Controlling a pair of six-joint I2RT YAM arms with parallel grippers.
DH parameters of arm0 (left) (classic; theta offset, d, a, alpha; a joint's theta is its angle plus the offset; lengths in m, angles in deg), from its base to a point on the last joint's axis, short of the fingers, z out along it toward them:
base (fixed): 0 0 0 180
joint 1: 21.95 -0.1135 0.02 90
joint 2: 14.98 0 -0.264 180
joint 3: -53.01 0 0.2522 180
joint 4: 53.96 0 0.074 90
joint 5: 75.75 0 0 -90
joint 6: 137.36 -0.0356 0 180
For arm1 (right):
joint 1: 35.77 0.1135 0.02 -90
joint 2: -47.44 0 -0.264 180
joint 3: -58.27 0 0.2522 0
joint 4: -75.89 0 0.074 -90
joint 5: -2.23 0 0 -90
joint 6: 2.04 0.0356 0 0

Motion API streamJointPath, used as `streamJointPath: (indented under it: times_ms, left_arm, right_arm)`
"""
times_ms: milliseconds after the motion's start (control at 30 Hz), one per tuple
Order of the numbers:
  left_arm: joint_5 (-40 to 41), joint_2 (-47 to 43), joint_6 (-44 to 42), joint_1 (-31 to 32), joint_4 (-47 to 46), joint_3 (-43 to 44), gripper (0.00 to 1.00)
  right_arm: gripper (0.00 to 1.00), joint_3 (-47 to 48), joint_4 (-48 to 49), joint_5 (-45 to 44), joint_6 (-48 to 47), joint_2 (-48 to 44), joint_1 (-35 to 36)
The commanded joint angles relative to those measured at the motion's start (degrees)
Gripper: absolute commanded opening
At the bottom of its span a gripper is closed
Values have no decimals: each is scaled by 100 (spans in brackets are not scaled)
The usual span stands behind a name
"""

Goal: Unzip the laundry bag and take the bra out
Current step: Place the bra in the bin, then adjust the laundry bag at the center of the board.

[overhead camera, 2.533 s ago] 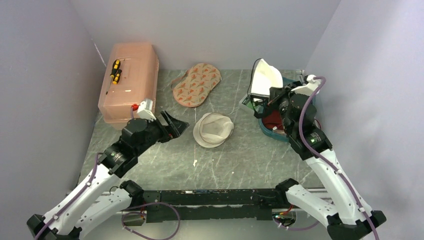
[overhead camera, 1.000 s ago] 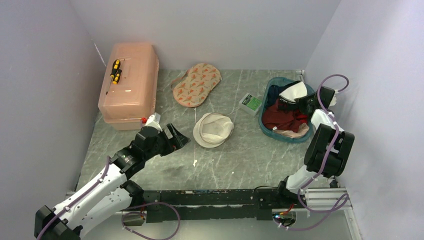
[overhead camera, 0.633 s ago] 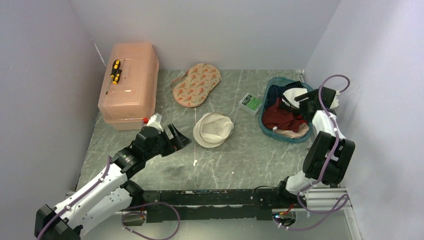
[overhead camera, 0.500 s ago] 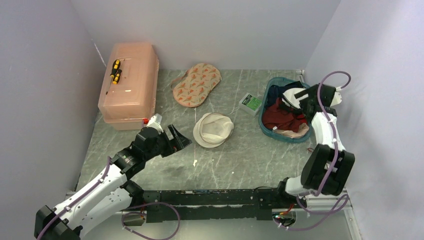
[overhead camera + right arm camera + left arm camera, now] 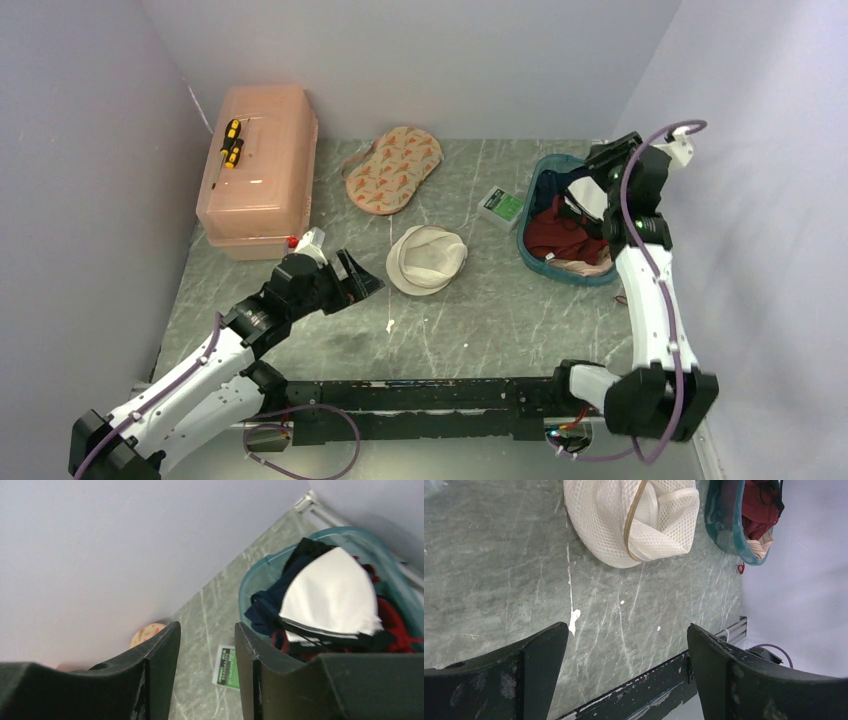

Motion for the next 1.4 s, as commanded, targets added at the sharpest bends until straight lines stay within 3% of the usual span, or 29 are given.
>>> streamJointPath:
  times_ms: [0, 267, 433, 600, 700, 833, 967, 1167, 1367]
  left_arm:
    - [194, 62, -69, -5, -80, 283, 94]
    - [511, 57, -62, -5, 309, 392, 93]
    - [612, -19, -25, -4, 303, 325, 93]
    - [637, 160, -72, -5, 353, 409, 93]
    - [735, 251, -172, -6, 404, 511, 93]
    - [995, 334, -309, -4, 408, 671, 94]
    - [1111, 525, -652, -6, 210, 896, 94]
    - [1034, 1984, -1774, -4, 886, 2331, 94]
    - [691, 3534, -2596, 7, 1320, 3312, 90]
  right_arm:
    - [46, 111, 823, 837, 207, 1130, -227]
    - [46, -685, 2219, 1620, 1148, 2317, -1092]
    - [47, -917, 2567, 1783, 1206, 2734, -1154]
    - [49, -1083, 2662, 1745, 1293, 2550, -1136]
    - [58, -980, 2554, 1524, 1218, 2027, -939]
    - [70, -573, 2064, 691, 736, 1023, -28]
    - [71, -436, 1652, -13, 5, 161, 1422]
    - [69, -1400, 1400, 137, -117, -628, 2920]
    - [69, -2793, 1253, 373, 46, -1428, 3560]
